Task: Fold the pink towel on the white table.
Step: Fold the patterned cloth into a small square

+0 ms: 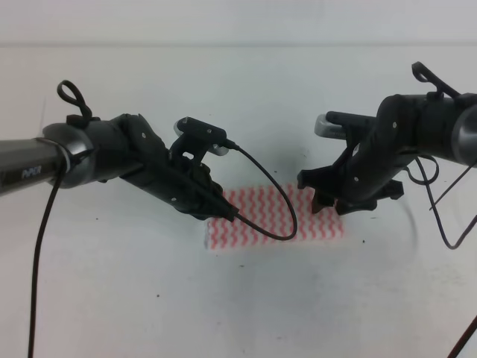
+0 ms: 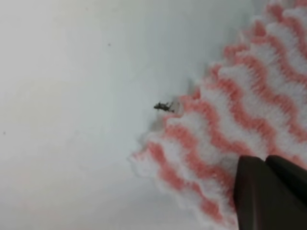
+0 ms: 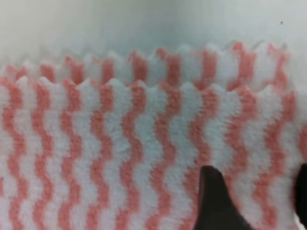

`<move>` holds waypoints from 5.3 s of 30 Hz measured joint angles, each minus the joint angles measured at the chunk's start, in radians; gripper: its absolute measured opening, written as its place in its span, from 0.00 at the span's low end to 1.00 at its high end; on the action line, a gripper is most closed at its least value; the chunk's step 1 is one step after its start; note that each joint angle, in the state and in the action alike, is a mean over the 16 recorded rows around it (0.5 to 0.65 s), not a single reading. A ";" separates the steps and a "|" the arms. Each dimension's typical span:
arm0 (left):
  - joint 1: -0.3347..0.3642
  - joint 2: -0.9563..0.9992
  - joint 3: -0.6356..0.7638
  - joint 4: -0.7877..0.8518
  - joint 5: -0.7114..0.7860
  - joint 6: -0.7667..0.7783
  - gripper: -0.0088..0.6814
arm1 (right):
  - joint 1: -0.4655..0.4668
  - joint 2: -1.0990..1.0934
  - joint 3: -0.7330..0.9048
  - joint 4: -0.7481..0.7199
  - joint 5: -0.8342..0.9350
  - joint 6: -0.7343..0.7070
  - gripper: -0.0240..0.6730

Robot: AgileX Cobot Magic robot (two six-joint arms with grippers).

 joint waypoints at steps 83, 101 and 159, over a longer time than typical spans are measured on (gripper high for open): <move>0.012 -0.041 0.034 0.001 0.053 0.051 0.01 | 0.002 -0.087 0.000 0.352 -0.088 -0.262 0.01; 0.012 0.006 0.036 -0.039 0.030 0.058 0.01 | 0.062 -0.084 0.000 0.376 -0.109 -0.269 0.02; 0.013 -0.077 0.037 -0.071 0.124 0.185 0.01 | 0.111 -0.085 0.000 0.411 -0.169 -0.290 0.01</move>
